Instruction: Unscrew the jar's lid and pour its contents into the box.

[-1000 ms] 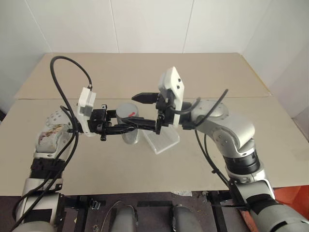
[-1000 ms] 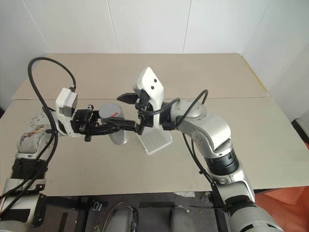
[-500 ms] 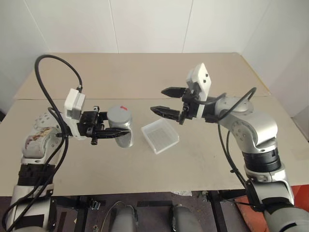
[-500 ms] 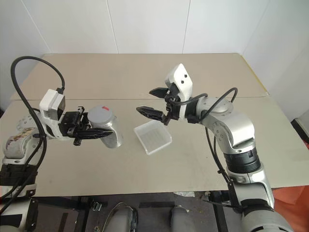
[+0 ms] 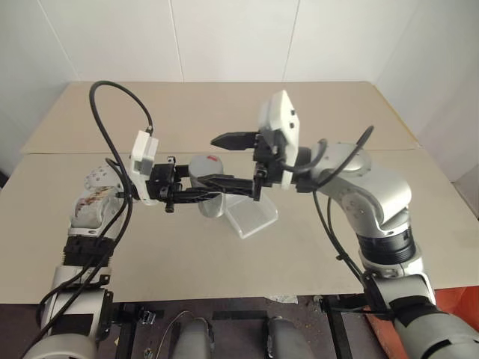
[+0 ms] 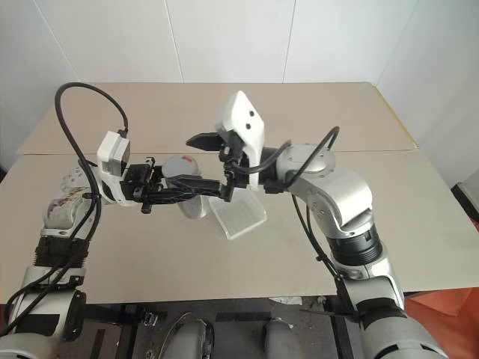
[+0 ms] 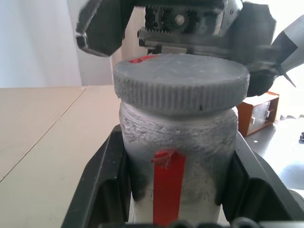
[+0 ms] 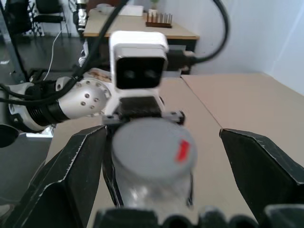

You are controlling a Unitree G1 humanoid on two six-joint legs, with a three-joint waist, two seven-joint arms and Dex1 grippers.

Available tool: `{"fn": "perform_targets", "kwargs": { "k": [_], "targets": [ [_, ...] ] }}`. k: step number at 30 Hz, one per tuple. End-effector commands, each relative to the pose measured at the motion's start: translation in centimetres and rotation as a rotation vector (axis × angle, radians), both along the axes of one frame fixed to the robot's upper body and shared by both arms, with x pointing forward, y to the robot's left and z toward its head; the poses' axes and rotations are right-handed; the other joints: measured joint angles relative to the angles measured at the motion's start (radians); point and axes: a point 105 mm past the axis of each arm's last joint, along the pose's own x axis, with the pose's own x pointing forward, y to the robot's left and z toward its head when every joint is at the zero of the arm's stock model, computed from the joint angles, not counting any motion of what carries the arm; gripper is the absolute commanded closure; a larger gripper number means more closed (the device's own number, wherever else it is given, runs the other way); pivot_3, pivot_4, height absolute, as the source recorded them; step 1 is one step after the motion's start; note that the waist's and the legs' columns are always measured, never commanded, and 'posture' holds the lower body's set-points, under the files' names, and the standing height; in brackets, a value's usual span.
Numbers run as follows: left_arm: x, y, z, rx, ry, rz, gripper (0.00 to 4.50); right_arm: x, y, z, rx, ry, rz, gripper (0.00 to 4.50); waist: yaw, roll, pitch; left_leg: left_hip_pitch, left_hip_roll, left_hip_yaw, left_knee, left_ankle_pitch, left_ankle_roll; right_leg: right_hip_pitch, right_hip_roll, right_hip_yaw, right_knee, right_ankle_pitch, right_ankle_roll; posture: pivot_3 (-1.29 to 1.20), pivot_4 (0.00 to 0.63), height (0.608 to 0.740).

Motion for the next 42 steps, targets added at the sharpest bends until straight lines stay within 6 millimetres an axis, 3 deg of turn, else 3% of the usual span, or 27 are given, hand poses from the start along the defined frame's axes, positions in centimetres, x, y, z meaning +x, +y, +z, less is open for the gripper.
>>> {"fn": "perform_targets", "kwargs": {
  "k": [1, 12, 30, 37, 42],
  "targets": [
    [0.1, -0.3, 1.1, -0.007, -0.057, -0.018, 2.52, -0.3, 0.8, 1.2, 0.019, -0.071, 0.004, 0.1, 0.0, 0.0, 0.0, 0.0, 0.0, 0.0, 0.0, 0.0, 0.0, 0.0, 0.0, 0.0, 0.0, 0.0, 0.0, 0.0, 0.15, 0.74],
    [-0.4, 0.0, 1.0, 0.002, -0.057, -0.034, 2.52, 1.6, 1.2, 0.8, 0.05, -0.025, -0.081, 0.1, 0.0, 0.0, 0.0, 0.0, 0.0, 0.0, 0.0, 0.0, 0.0, 0.0, 0.0, 0.0, 0.0, 0.0, 0.0, 0.0, 0.15, 0.74],
    [-1.5, 2.7, 1.3, 0.05, -0.045, 0.015, 2.52, 2.3, -4.1, 0.0, 0.059, 0.002, -0.235, 0.1, 0.002, 0.0, 0.0, 0.0, 0.0, 0.0, 0.0, 0.0, 0.0, 0.0, 0.0, 0.0, 0.0, 0.0, 0.0, 0.0, 0.15, 0.74],
    [-1.5, 2.4, 1.2, 0.036, -0.042, 0.023, 2.52, 1.5, -4.8, -0.2, 0.045, -0.011, -0.228, 0.1, 0.001, 0.0, 0.0, 0.0, 0.0, 0.0, 0.0, 0.0, 0.0, 0.0, 0.0, 0.0, 0.0, 0.0, 0.0, 0.0, 0.15, 0.74],
    [-0.9, 1.8, 0.9, 0.021, -0.044, 0.042, 2.52, -0.2, -4.3, 0.6, 0.054, -0.027, -0.146, 0.1, 0.001, 0.0, 0.0, 0.0, 0.0, 0.0, 0.0, 0.0, 0.0, 0.0, 0.0, 0.0, 0.0, 0.0, 0.0, 0.0, 0.15, 0.74]
  ]
}}
